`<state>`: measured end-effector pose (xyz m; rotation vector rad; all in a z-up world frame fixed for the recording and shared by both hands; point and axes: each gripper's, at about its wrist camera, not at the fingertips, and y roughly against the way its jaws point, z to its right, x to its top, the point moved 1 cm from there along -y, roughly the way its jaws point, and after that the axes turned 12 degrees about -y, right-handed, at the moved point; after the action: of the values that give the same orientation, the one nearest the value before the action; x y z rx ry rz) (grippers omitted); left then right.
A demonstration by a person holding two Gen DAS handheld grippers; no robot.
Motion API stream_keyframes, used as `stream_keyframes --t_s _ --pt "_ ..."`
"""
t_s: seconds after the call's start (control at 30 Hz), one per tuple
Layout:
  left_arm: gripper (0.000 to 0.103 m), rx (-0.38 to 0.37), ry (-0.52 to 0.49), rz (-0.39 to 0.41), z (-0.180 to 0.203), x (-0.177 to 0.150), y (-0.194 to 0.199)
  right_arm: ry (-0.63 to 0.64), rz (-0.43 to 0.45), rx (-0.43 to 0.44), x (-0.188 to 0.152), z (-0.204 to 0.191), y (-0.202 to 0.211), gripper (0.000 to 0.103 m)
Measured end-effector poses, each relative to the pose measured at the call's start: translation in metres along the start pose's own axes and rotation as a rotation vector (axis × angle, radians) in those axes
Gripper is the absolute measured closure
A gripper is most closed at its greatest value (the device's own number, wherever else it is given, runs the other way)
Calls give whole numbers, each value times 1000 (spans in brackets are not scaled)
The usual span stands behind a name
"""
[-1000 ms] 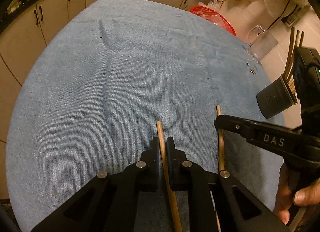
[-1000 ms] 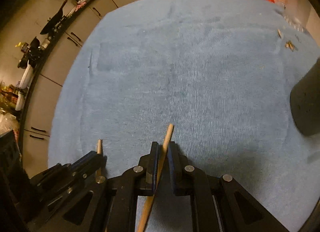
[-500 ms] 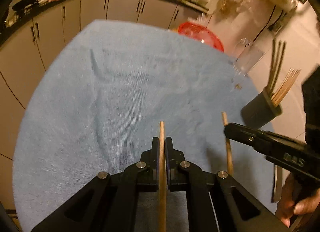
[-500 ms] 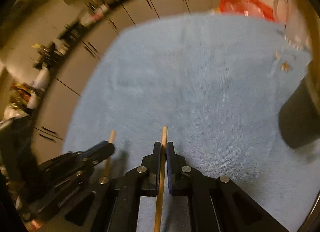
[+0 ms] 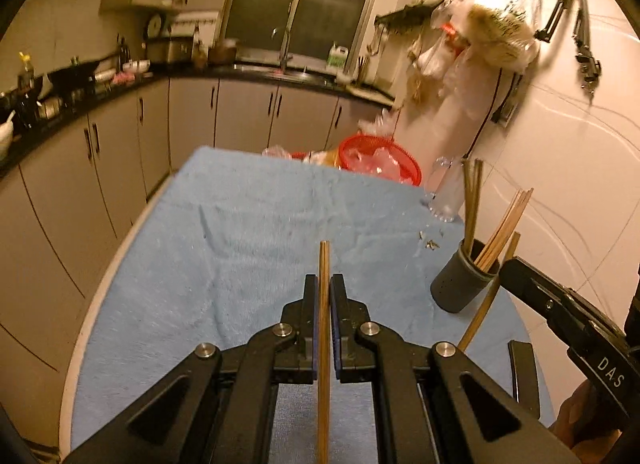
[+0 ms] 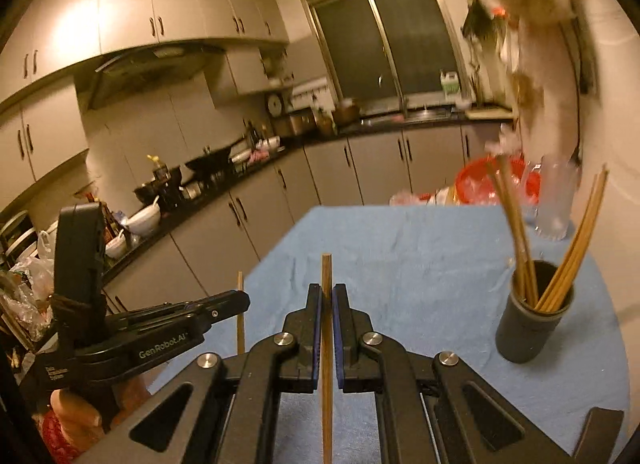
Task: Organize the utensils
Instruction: 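Lift both held chopsticks upright and carry them toward the black holder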
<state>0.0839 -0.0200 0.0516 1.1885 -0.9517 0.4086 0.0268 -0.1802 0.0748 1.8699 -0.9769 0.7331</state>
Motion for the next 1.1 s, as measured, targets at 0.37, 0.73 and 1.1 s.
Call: stream_keyframes --t_s 0.37,0.73,1.1 --pt "97 48 -40 56 14 4 22 -7 74 9 -5 4 32 97" --pt "97 62 -59 61 20 1 26 -24 70 11 -7 9 36 98" --pt "97 67 -65 73 25 2 32 -32 76 7 -9 14 42 98"
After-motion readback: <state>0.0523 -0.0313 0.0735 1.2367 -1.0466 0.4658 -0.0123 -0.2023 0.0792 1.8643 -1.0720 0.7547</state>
